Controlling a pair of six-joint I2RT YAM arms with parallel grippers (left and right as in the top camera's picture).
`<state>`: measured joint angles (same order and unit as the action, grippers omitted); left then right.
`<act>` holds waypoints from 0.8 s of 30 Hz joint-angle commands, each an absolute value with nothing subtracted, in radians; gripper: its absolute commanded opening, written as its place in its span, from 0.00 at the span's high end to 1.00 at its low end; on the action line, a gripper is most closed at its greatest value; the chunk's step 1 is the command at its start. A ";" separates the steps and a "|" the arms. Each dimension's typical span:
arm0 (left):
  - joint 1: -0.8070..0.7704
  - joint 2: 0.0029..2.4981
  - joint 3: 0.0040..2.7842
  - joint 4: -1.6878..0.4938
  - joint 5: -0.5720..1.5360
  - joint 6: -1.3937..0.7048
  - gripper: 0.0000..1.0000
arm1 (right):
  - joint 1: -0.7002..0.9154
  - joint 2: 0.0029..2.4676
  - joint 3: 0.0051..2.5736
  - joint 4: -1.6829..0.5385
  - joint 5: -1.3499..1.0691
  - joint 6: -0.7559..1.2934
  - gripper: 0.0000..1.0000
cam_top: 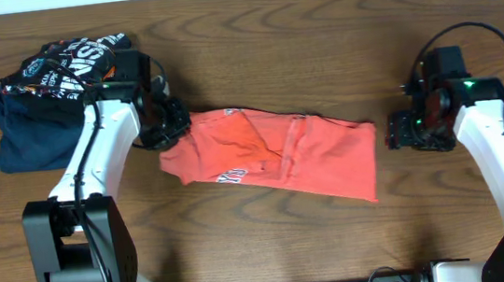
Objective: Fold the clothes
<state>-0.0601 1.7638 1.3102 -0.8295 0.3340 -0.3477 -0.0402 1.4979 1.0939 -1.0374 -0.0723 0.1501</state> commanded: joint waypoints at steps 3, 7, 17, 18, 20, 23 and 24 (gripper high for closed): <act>-0.107 1.771 1.412 -0.868 0.293 -0.335 0.94 | -0.080 1.493 1.113 -1.058 -0.001 0.178 0.32; -0.194 1.771 1.459 -0.866 0.348 -0.360 0.94 | -0.087 1.493 1.113 -1.074 0.025 0.178 0.32; -0.481 1.772 1.538 -0.786 0.341 -0.475 0.94 | -0.087 1.493 1.087 -1.092 0.064 0.176 0.32; -0.508 1.776 1.538 -0.780 0.322 -0.493 0.94 | -0.087 1.493 1.084 -1.093 0.064 0.176 0.32; -0.553 1.784 1.538 -0.772 0.317 -0.496 0.94 | -0.087 1.493 1.079 -1.095 0.064 0.176 0.32; -0.611 1.794 1.538 -0.755 0.321 -0.495 0.94 | -0.087 1.493 1.073 -1.093 0.064 0.179 0.32; -0.629 1.794 1.538 -0.747 0.321 -0.491 0.94 | -0.087 1.493 1.071 -1.092 0.064 0.179 0.32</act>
